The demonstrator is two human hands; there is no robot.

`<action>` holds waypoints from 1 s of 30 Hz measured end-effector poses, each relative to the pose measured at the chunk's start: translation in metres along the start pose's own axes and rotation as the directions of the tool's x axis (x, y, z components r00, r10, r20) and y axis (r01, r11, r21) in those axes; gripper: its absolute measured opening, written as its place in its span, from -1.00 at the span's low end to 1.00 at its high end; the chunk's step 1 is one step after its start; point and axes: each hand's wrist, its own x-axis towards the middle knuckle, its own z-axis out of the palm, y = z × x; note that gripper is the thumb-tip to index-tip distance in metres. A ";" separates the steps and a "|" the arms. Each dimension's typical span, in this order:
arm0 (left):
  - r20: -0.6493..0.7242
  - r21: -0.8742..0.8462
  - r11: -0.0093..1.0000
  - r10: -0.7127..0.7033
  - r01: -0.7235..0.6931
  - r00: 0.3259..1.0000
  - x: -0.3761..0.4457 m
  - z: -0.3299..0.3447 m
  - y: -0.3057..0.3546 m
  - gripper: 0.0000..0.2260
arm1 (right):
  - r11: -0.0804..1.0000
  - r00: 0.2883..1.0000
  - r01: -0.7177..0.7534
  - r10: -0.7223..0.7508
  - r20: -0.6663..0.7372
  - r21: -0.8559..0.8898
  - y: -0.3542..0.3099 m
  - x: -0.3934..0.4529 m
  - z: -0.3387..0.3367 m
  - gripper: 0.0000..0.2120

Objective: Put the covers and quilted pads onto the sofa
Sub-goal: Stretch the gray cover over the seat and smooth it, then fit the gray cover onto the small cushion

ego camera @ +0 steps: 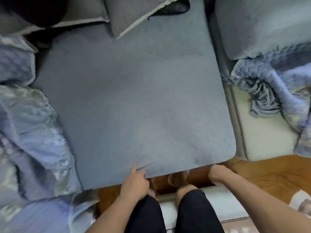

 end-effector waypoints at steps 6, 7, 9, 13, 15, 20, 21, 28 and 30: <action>-0.045 -0.390 0.917 -0.111 0.085 0.993 -0.094 -0.008 -0.008 -0.65 | 0.927 0.950 0.104 0.015 -0.312 0.360 -0.100 -0.106 -0.117 -0.72; -0.104 -0.465 0.882 -0.134 0.071 0.985 -0.116 -0.009 -0.011 -0.64 | 0.892 0.941 0.177 -0.029 -0.338 0.416 -0.111 -0.110 -0.125 -0.74; -0.162 -0.568 0.823 -0.146 0.029 0.976 -0.159 -0.010 -0.019 -0.67 | 0.897 0.932 0.234 -0.098 -0.348 0.375 -0.129 -0.128 -0.146 -0.81; -0.228 -0.758 0.652 -0.237 -0.019 0.944 -0.228 0.008 -0.064 -0.77 | 0.931 0.927 0.197 -0.075 -0.369 0.308 -0.154 -0.159 -0.165 -0.90; -0.184 -0.875 0.484 -0.328 -0.002 0.927 -0.250 0.021 -0.096 -0.80 | 0.925 0.933 0.180 -0.054 -0.356 0.333 -0.180 -0.181 -0.167 -0.90; 0.196 -0.819 -0.572 -0.356 -0.047 0.914 -0.271 0.052 -0.172 -0.82 | 0.853 0.956 0.241 -0.125 -0.267 0.464 -0.273 -0.213 -0.160 -0.91; 0.207 -0.725 -0.682 -0.342 -0.091 0.916 -0.274 0.052 -0.183 -0.81 | 0.833 0.950 0.265 -0.140 -0.279 0.485 -0.294 -0.216 -0.156 -0.90; 0.100 -0.743 -0.652 -0.333 -0.152 0.938 -0.276 0.010 -0.294 -0.82 | 0.811 0.976 0.204 -0.127 -0.176 0.548 -0.450 -0.226 -0.145 -0.83; 0.072 -0.811 -0.572 -0.306 -0.123 0.949 -0.272 -0.008 -0.348 -0.80 | 0.766 0.966 0.235 -0.114 -0.233 0.598 -0.496 -0.220 -0.145 -0.93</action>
